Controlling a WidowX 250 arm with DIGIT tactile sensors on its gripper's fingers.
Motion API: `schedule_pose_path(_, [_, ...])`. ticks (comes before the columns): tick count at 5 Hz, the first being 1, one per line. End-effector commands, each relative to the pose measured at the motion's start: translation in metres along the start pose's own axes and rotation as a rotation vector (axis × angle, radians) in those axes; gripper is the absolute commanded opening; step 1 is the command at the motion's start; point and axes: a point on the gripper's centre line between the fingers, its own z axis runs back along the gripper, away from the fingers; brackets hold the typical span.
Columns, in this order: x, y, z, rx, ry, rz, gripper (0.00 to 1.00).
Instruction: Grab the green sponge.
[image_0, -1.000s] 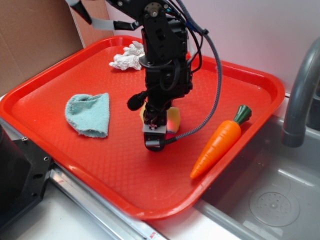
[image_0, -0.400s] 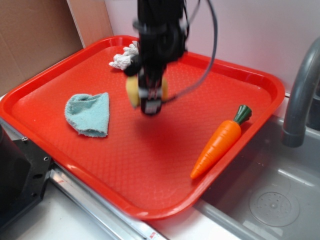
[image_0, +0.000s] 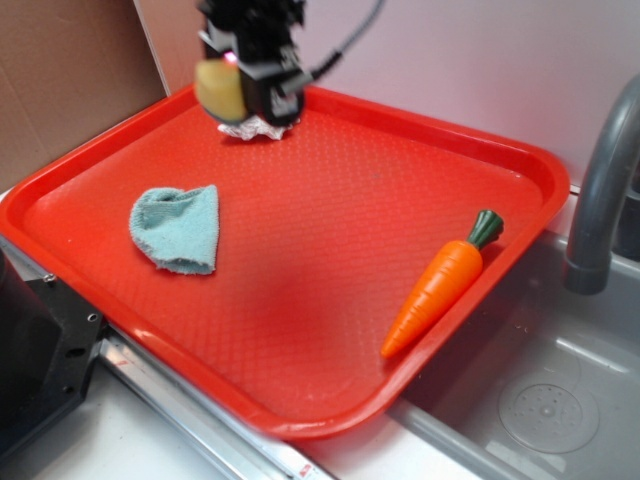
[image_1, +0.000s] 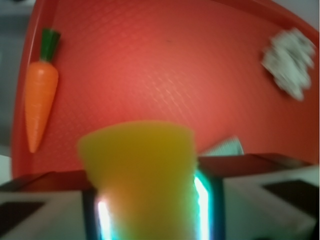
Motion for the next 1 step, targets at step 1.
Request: schedule_pose_path(1, [-0.0284, 0.0059, 0.0381, -0.069, -0.112, 0.107, 0.00])
